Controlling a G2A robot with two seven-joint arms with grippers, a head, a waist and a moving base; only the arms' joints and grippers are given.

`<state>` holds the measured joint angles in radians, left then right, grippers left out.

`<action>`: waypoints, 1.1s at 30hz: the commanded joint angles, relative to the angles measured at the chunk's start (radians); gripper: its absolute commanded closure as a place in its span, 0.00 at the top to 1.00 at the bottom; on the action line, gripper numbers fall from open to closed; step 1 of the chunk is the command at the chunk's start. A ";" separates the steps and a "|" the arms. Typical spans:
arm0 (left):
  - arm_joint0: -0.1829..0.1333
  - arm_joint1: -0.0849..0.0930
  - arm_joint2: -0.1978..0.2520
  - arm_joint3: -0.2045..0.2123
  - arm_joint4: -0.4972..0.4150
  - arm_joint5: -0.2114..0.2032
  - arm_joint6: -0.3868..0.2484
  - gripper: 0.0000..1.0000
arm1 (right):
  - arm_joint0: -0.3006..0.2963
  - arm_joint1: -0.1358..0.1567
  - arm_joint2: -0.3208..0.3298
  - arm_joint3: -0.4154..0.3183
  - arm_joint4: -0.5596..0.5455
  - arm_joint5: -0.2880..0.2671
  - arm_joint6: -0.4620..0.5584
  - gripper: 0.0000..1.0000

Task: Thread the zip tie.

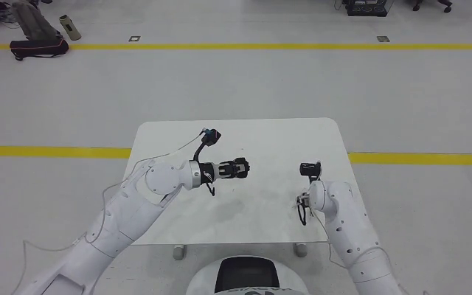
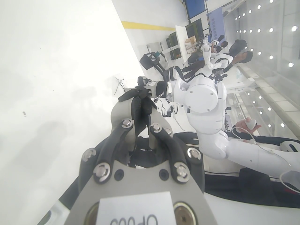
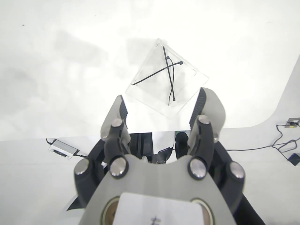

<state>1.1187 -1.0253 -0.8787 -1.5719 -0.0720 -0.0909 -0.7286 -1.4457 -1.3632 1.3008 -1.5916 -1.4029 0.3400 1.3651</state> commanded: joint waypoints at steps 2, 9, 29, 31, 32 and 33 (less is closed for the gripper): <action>0.000 0.000 0.000 0.000 0.000 0.000 0.000 0.00 | 0.000 -0.013 0.006 0.012 -0.020 0.000 0.001 0.39; 0.000 0.000 0.000 0.000 0.000 0.000 0.000 0.00 | -0.001 -0.040 0.032 0.029 -0.069 0.000 0.001 0.36; 0.000 0.000 0.000 0.000 0.000 0.000 0.000 0.00 | 0.040 -0.106 0.068 0.156 -0.144 0.000 -0.030 0.29; 0.000 0.000 0.000 0.000 0.000 0.000 0.000 0.00 | 0.044 -0.111 0.072 0.170 -0.150 0.000 -0.033 0.29; 0.000 0.000 0.000 0.000 0.000 0.000 0.000 0.00 | 0.045 -0.114 0.073 0.174 -0.152 0.000 -0.035 0.29; 0.000 0.000 0.000 0.000 0.000 0.000 0.000 0.00 | 0.047 -0.116 0.075 0.179 -0.155 0.000 -0.037 0.29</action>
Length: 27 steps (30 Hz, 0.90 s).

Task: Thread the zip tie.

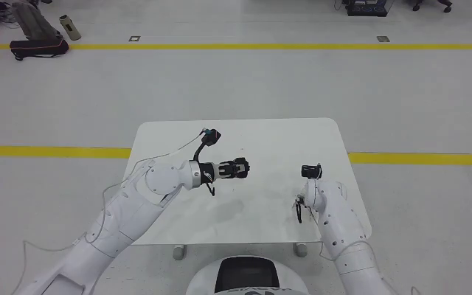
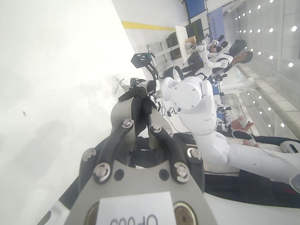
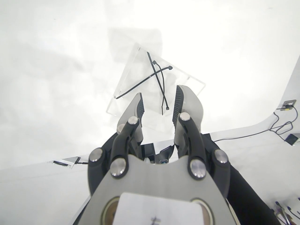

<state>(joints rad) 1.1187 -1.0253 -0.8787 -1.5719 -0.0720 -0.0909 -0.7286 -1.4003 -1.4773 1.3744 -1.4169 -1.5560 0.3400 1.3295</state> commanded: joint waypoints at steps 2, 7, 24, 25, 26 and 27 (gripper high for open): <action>0.000 0.000 0.000 0.000 0.000 0.000 0.000 0.00 | 0.004 -0.007 0.006 0.014 -0.007 0.000 -0.007 0.29; 0.000 0.000 0.000 0.000 0.000 0.000 0.000 0.00 | 0.011 -0.016 0.014 0.042 -0.014 0.000 -0.025 0.29; 0.000 0.000 0.000 0.000 0.000 0.000 0.000 0.00 | 0.047 -0.026 0.013 0.130 -0.014 0.000 -0.065 0.28; 0.000 0.000 0.000 0.000 0.000 0.000 0.000 0.00 | 0.049 -0.026 0.013 0.135 -0.014 0.000 -0.067 0.28; 0.000 0.000 0.000 0.000 0.000 0.000 0.000 0.00 | 0.050 -0.027 0.014 0.139 -0.014 0.000 -0.069 0.28; 0.000 0.000 0.000 0.000 0.000 0.000 0.000 0.00 | 0.052 -0.027 0.014 0.142 -0.014 0.000 -0.070 0.28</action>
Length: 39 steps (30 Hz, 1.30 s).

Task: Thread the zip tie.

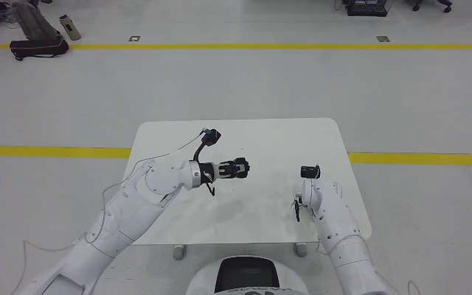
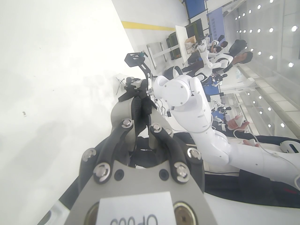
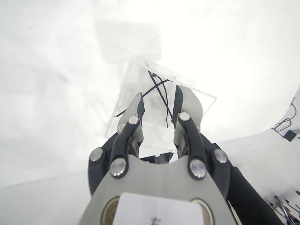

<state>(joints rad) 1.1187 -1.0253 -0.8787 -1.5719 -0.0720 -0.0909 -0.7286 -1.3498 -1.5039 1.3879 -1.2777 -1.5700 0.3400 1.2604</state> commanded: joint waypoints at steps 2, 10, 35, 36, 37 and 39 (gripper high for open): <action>0.000 0.000 0.000 0.000 0.000 0.000 0.000 0.00 | 0.004 0.000 0.001 0.011 0.000 0.000 -0.003 0.26; 0.000 0.000 0.000 0.000 0.000 0.000 0.000 0.00 | 0.011 -0.002 0.001 0.027 0.000 0.000 -0.005 0.16; 0.000 0.000 0.000 0.000 0.000 0.000 0.000 0.00 | 0.002 0.012 -0.016 0.010 0.000 0.000 0.007 0.20; 0.000 0.000 0.000 0.000 0.000 0.000 0.000 0.00 | 0.005 0.011 -0.016 0.014 0.000 0.000 0.006 0.20; 0.000 0.000 0.000 0.000 0.000 0.000 0.000 0.00 | 0.007 0.010 -0.016 0.020 0.000 0.000 0.004 0.20; 0.000 0.000 0.000 0.000 0.000 0.000 0.000 0.00 | 0.012 0.008 -0.016 0.032 0.000 0.000 0.000 0.16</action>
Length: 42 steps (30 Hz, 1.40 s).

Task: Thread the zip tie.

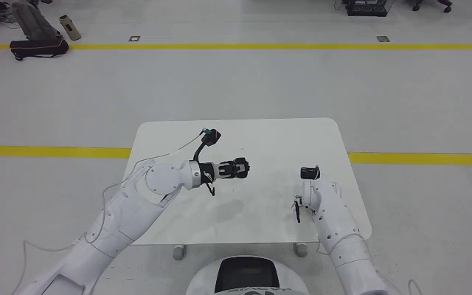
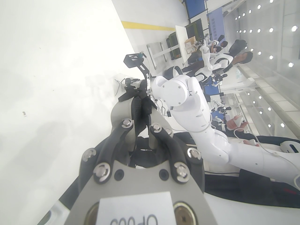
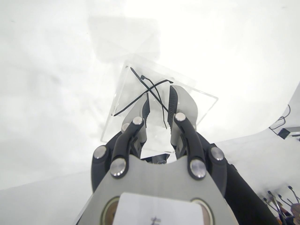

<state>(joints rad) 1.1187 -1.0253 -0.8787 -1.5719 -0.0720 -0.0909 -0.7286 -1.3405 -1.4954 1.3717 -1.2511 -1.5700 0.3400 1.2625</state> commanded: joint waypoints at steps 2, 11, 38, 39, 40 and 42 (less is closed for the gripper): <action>0.000 0.000 0.000 0.000 0.000 0.000 0.000 0.00 | 0.006 -0.003 0.000 0.013 0.000 0.000 -0.005 0.05; 0.000 0.000 0.000 0.000 0.000 0.000 0.000 0.00 | -0.009 0.003 -0.003 -0.043 0.000 0.000 0.004 0.00; 0.000 0.000 0.000 0.000 0.000 0.000 0.000 0.00 | -0.198 0.052 0.294 -0.561 0.414 -0.215 0.048 0.00; 0.000 0.000 0.000 0.000 0.000 0.000 0.000 0.00 | -0.200 0.054 0.309 -0.567 0.451 -0.235 0.041 0.00; 0.000 0.000 0.000 0.000 0.000 0.000 0.000 0.00 | -0.201 0.056 0.327 -0.575 0.511 -0.276 0.033 0.00; 0.000 0.000 0.000 0.000 0.000 0.000 0.000 0.00 | -0.203 0.058 0.337 -0.581 0.537 -0.295 0.027 0.00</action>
<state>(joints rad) 1.1187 -1.0253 -0.8787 -1.5719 -0.0720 -0.0909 -0.7286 -1.5432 -1.4380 1.7070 -1.8307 -1.0417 0.0486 1.2907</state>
